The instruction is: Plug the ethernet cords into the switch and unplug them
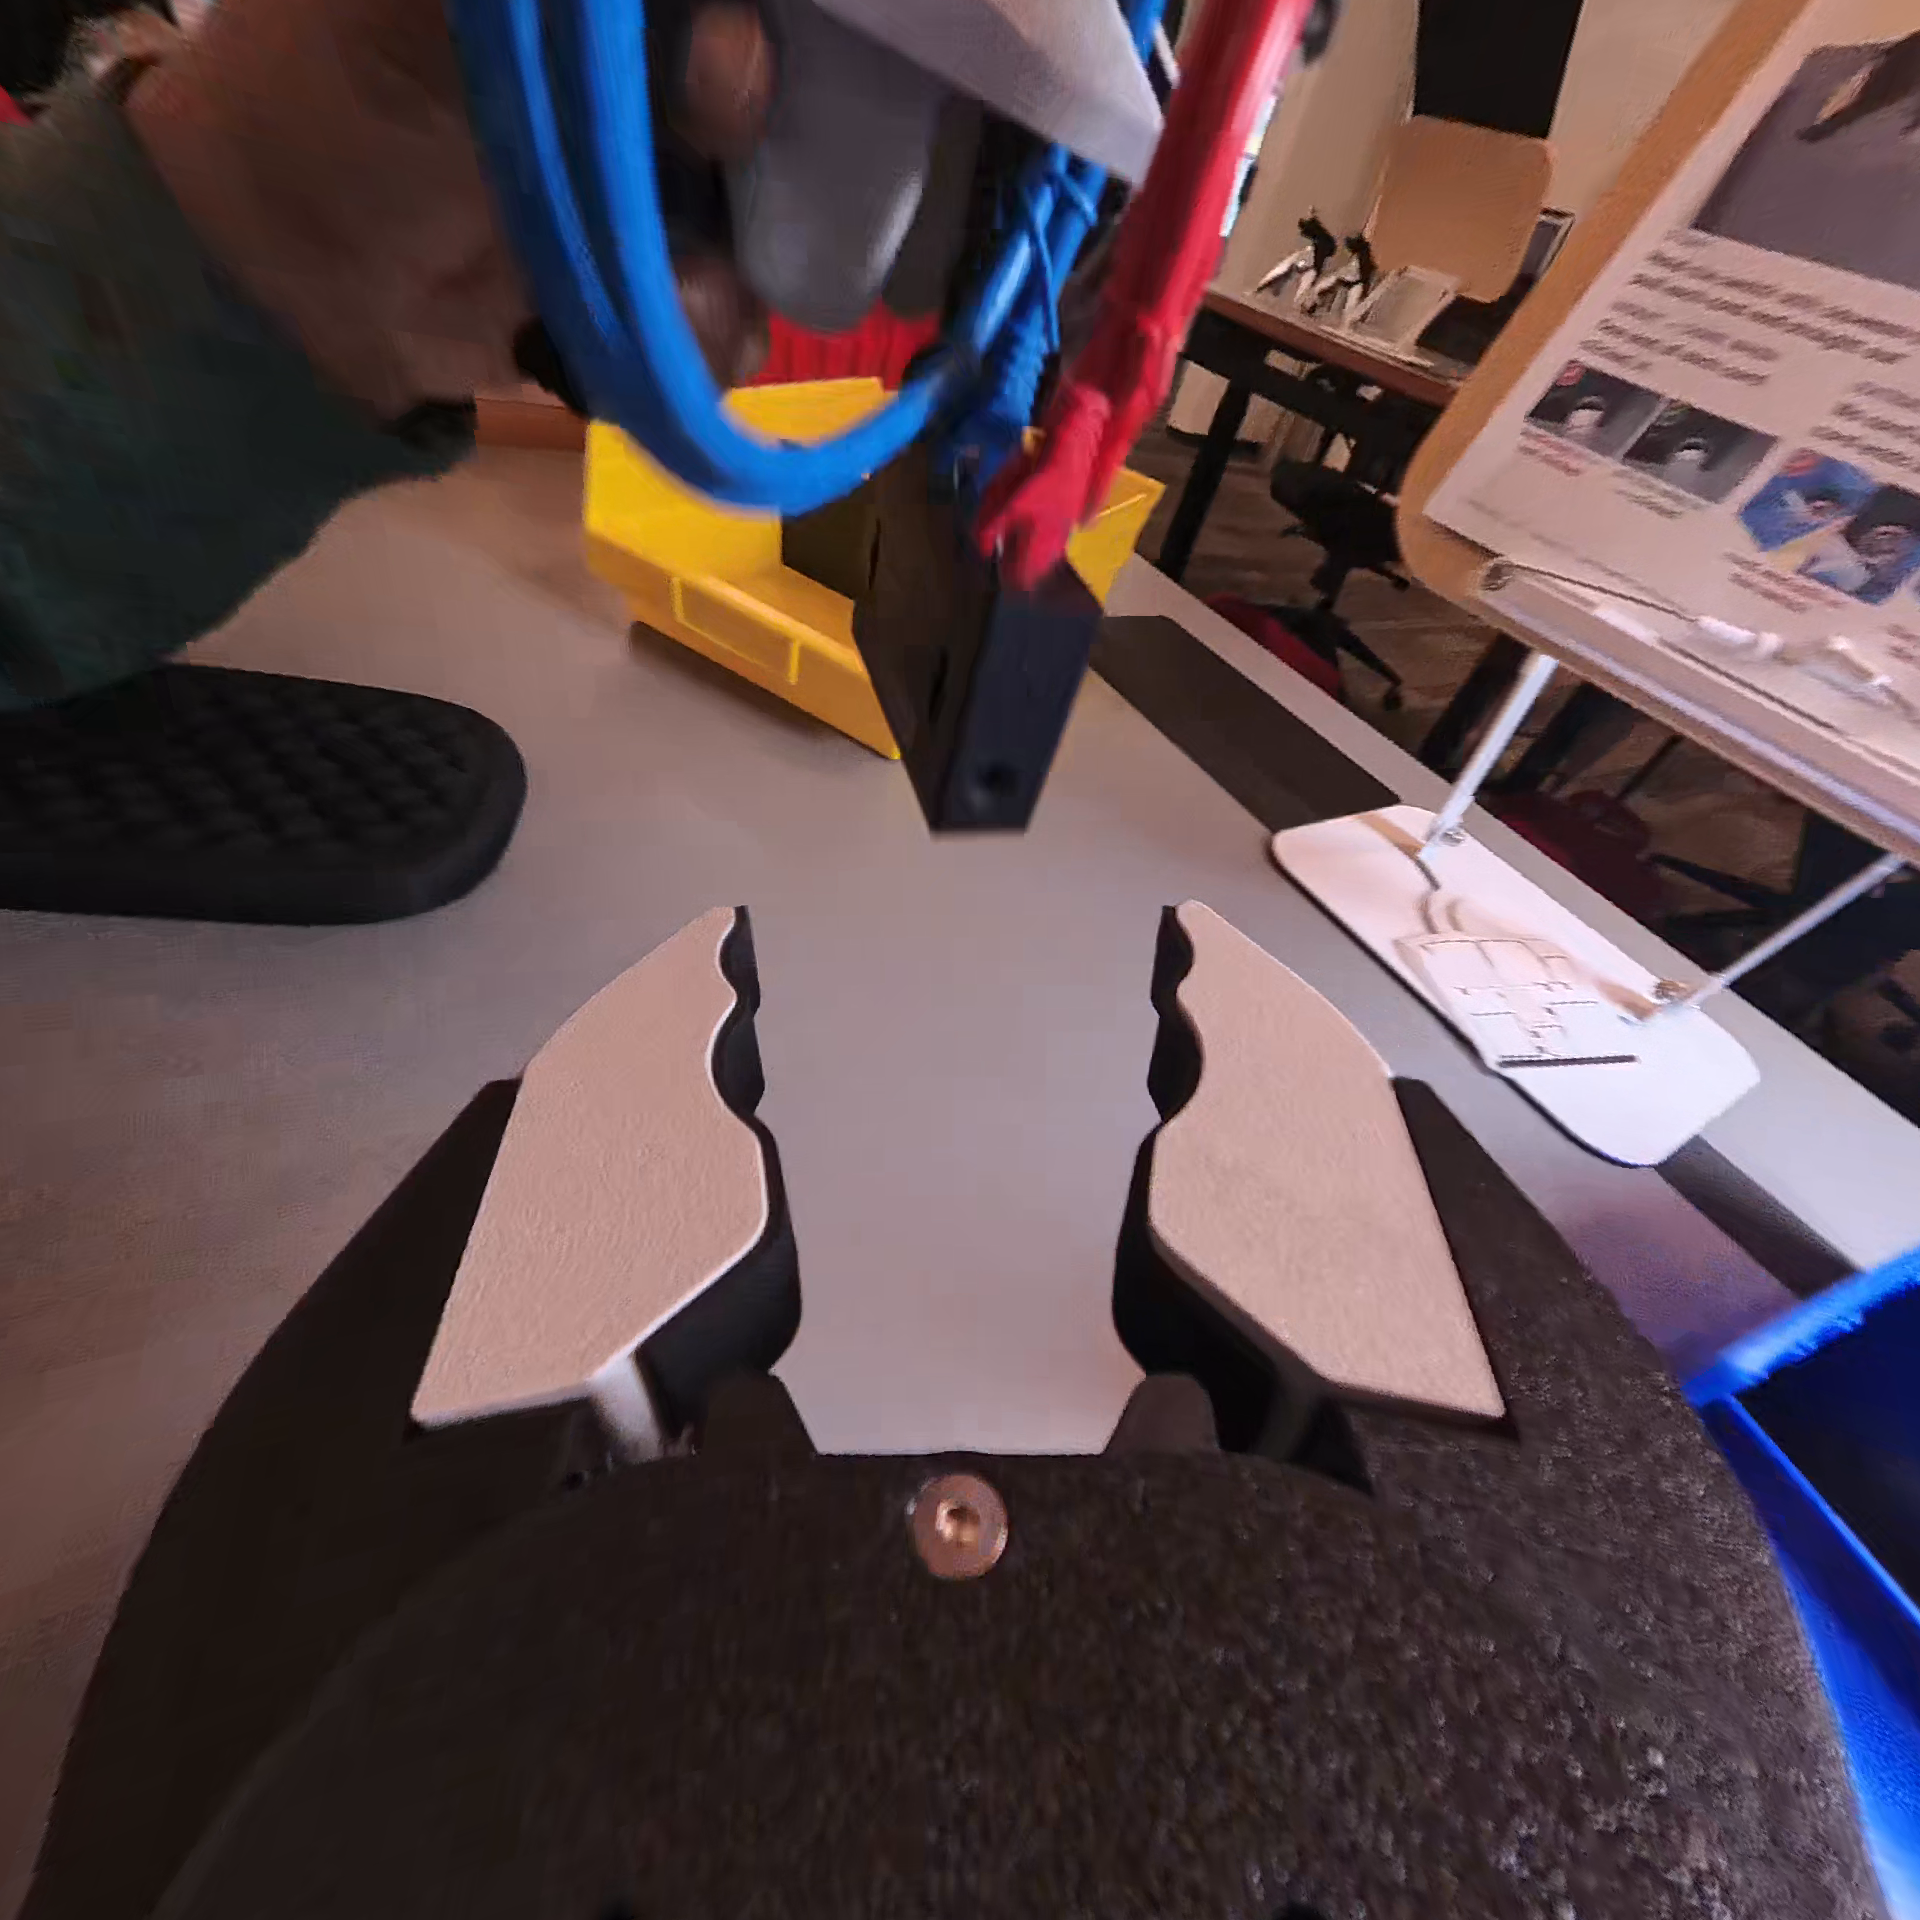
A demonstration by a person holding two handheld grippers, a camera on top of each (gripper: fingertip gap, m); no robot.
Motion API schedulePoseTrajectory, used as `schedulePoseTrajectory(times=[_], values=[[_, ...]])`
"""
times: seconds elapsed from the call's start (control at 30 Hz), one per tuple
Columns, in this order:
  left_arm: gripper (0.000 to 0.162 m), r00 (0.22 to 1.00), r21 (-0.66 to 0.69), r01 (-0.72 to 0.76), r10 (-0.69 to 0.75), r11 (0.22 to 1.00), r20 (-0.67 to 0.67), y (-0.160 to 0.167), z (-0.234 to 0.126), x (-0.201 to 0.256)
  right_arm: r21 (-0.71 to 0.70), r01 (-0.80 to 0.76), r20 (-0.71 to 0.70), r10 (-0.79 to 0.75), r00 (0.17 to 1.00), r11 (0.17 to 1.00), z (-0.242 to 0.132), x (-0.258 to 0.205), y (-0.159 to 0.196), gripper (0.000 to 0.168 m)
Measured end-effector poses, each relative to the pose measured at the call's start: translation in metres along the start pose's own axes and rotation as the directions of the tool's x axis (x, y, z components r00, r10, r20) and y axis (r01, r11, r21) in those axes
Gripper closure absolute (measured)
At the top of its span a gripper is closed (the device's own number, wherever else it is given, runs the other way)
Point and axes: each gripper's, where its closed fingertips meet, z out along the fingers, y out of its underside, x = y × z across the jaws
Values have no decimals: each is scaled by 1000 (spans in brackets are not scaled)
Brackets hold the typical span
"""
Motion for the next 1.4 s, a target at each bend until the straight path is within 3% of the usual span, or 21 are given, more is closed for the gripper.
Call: schedulePoseTrajectory(times=[0.1, 0.17, 0.23, 0.37, 0.43, 0.5, 0.63, 0.7, 0.8, 0.87, 0.93, 1.0, 1.07, 1.2, 1.23, 1.3, 1.4], values=[[149, 995, -20, -2, 0, 1000, -101, 24, 18, 45, -18, -21, 14, 21, 1000, 1000, 16, -13, 9, 96], [148, 987, -44, 10, -17, 999, -157, 35, 24, 64, 2, -17, 69, 17, 997, 1000, 18, -22, 16, 129], [147, 985, -42, 1, -8, 999, -174, 40, 25, 67, 21, -83, 140, 79, 987, 996, 14, -30, 19, 138], [113, 975, -22, 3, -7, 1000, -224, 45, 22, 60, 47, -304, 254, 283, 925, 952, 6, -28, 17, 140], [105, 962, -15, 36, -39, 999, -270, 48, 18, 59, 59, -422, 346, 378, 859, 905, 2, -32, 13, 141], [105, 954, 24, 71, -61, 997, -295, 48, 11, 56, 75, -540, 411, 467, 783, 838, -4, -31, 8, 141], [126, 966, 123, 58, -25, 991, -256, 54, -7, 47, 164, -665, 457, 541, 705, 728, -16, -6, -4, 141], [125, 962, 118, 114, -80, 986, -261, 67, -1, 49, 185, -707, 503, 552, 665, 683, -20, 0, -11, 141], [102, 825, 5, 380, -336, 925, -454, 82, 17, 79, 191, -814, 605, 587, 538, 549, -20, -1, -25, 141], [114, 713, -19, 504, -429, 863, -554, 78, 22, 95, 151, -847, 624, 615, 482, 510, -13, -8, -24, 141], [127, 706, -22, 533, -458, 846, -540, 82, 26, 93, 139, -843, 604, 630, 488, 519, -9, -10, -19, 140], [129, 701, -31, 559, -492, 828, -516, 87, 26, 84, 116, -810, 553, 640, 533, 575, -5, -8, -12, 139], [131, 692, -7, 608, -533, 794, -487, 86, 21, 66, 138, -791, 505, 645, 574, 596, -9, 4, -8, 126], [132, 764, 12, 569, -524, 822, -377, 97, 12, 31, 190, -802, 432, 685, 587, 567, -25, 35, -2, 112], [132, 769, -5, 561, -523, 828, -368, 99, 11, 27, 197, -806, 410, 700, 584, 558, -27, 42, 0, 114], [132, 763, -64, 548, -530, 834, -371, 104, 9, 27, 180, -801, 413, 695, 588, 571, -29, 46, 3, 148], [132, 782, -173, 477, -506, 862, -364, 117, 8, 33, 200, -771, 456, 640, 619, 604, -43, 52, -10, 157]])
